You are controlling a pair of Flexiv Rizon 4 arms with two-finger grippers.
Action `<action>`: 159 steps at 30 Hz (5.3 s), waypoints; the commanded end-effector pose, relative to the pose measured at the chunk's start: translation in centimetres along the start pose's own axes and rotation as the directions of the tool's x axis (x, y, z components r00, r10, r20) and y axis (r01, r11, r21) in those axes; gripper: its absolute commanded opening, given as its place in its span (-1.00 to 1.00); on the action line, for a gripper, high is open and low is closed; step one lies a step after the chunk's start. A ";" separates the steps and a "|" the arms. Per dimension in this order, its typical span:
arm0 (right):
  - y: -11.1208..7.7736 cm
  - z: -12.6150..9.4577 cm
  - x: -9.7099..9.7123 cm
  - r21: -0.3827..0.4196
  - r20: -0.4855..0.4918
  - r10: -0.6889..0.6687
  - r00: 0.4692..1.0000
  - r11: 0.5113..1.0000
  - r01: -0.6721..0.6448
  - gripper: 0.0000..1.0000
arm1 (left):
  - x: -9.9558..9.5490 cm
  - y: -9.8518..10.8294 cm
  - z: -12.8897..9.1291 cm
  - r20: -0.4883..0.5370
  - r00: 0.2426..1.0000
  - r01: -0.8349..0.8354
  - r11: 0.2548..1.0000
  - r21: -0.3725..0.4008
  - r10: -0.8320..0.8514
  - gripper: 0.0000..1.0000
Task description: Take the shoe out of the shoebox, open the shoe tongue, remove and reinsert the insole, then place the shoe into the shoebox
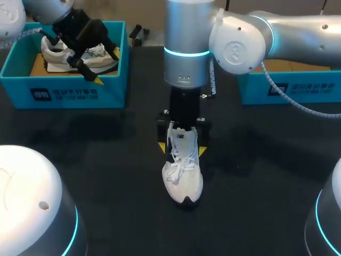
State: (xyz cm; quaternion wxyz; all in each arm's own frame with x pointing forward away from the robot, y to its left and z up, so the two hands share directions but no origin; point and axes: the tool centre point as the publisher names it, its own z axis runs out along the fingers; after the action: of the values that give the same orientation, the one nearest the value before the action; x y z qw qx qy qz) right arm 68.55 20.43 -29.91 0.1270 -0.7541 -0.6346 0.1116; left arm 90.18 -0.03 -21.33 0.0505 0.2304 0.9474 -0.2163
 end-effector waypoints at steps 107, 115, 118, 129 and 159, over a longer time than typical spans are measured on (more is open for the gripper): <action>13.0 -6.3 0.8 -0.348 0.432 -0.604 0.670 0.574 0.741 1.00 | 0.0 0.0 0.0 -0.001 1.000 0.000 1.000 -0.002 0.000 1.00; 13.3 -5.2 0.2 -0.210 0.524 -0.716 0.461 0.416 0.885 1.00 | 0.0 0.0 0.0 -0.001 1.000 0.000 1.000 -0.002 0.000 1.00; 13.9 -5.3 0.0 -0.156 0.540 -0.757 0.367 0.338 0.928 1.00 | 0.0 0.0 0.0 -0.001 1.000 0.000 1.000 -0.002 0.000 1.00; 17.4 -4.9 0.7 -0.014 0.587 -0.805 0.085 0.095 0.995 1.00 | 0.0 0.0 0.0 -0.001 1.000 0.000 1.000 -0.002 0.000 1.00; 21.8 0.9 1.2 0.069 0.522 -0.844 -0.126 -0.105 0.992 -0.23 | 0.0 0.0 0.0 -0.001 1.000 0.000 1.000 -0.002 0.000 1.00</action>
State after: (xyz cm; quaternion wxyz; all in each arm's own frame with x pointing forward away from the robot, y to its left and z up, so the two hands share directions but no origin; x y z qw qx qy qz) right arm 88.50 17.92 -37.48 -0.1078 -0.0222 -0.9937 0.0222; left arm 90.18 -0.03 -21.32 0.0505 0.2304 0.9474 -0.2162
